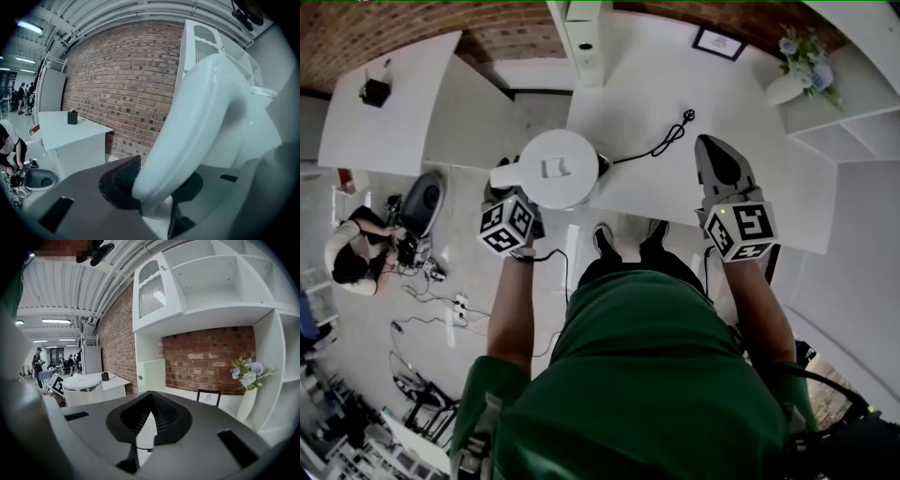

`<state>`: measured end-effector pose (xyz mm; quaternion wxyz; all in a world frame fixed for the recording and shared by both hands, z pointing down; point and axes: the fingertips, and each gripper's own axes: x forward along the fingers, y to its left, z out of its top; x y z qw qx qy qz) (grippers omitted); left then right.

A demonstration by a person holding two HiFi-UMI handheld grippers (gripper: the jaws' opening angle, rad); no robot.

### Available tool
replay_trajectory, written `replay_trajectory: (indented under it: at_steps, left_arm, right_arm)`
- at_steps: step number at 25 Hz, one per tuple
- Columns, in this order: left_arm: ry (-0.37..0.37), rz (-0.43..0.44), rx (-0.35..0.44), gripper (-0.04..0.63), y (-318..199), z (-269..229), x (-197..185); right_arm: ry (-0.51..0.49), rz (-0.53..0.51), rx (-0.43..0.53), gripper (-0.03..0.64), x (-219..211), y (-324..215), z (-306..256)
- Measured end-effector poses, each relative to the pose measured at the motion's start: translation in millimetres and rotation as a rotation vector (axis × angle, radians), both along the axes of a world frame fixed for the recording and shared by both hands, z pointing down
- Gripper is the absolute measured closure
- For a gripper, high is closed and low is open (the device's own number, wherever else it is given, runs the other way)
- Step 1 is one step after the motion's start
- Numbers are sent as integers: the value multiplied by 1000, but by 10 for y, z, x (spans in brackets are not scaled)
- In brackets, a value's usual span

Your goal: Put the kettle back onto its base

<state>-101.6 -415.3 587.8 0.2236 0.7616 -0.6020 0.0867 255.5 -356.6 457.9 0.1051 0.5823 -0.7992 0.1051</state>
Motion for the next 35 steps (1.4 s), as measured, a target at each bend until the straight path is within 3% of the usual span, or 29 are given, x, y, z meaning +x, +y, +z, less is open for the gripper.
replay_trajectory:
  at_steps: [5,14,30,32,35]
  left_arm:
    - [-19,-12,-1,459,-113,93,107]
    - [27,-31,-10,459,-264,240,185]
    - [22,21,-25,456,-244,421,300]
    - [0,35,-59,456,-212,493,289]
    - [-99,41,-107,452,-130,574,268]
  right_arm:
    - [18,-37,-20,604,76,-142,70]
    - [58,-64,-41,604,89,-230,87]
    - [35,-73,-56,604,-57,-282,167]
    - [29,-76,-52,604,-70,-267,163]
    - [22,-78,-46,604,-91,-241,136]
